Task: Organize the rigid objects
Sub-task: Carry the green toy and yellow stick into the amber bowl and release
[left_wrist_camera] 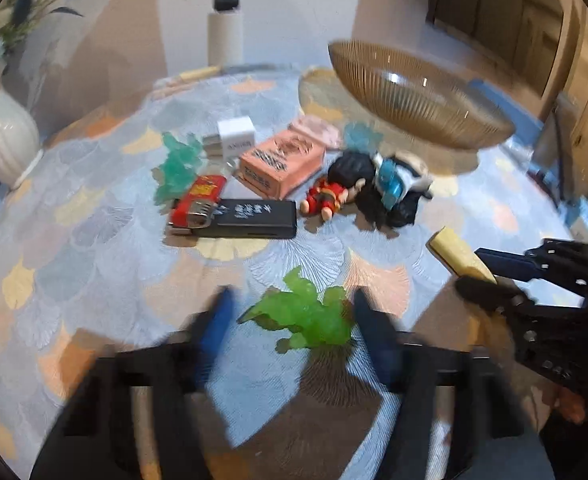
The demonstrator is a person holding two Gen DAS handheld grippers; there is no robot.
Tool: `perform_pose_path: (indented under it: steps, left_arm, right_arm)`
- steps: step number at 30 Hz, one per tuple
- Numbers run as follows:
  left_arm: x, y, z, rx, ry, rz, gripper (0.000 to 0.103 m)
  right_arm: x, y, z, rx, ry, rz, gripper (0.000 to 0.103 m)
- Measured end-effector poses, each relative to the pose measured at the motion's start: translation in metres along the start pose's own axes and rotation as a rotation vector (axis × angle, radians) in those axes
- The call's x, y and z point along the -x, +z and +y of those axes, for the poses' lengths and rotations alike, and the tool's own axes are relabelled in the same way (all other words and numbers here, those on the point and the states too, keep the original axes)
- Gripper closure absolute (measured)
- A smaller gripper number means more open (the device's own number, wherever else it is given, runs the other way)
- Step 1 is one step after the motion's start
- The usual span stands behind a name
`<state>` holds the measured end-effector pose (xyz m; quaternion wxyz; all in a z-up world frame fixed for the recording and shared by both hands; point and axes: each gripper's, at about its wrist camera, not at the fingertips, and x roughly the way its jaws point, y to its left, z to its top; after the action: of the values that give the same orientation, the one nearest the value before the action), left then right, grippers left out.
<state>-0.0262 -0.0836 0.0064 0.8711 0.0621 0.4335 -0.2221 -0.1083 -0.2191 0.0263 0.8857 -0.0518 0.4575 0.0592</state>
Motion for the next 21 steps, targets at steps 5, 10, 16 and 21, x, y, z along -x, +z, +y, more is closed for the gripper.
perform_pose_path:
  steps: [5, 10, 16, 21]
  left_arm:
    - [0.005, 0.007, -0.009, 0.028, -0.033, -0.016, 0.057]
    - [0.046, 0.037, -0.037, -0.01, -0.084, -0.15, 0.057]
    - [0.052, 0.119, -0.078, -0.017, -0.145, -0.249, 0.057]
    - [0.005, 0.159, -0.114, -0.039, -0.112, -0.169, 0.056]
  right_arm:
    - [0.03, -0.001, -0.019, -0.045, 0.099, -0.066, 0.08]
    - [0.087, 0.026, -0.071, -0.134, -0.008, -0.214, 0.08]
    - [0.101, 0.067, -0.153, -0.274, -0.119, -0.246, 0.08]
    - [0.065, 0.081, -0.198, -0.436, -0.053, -0.138, 0.08]
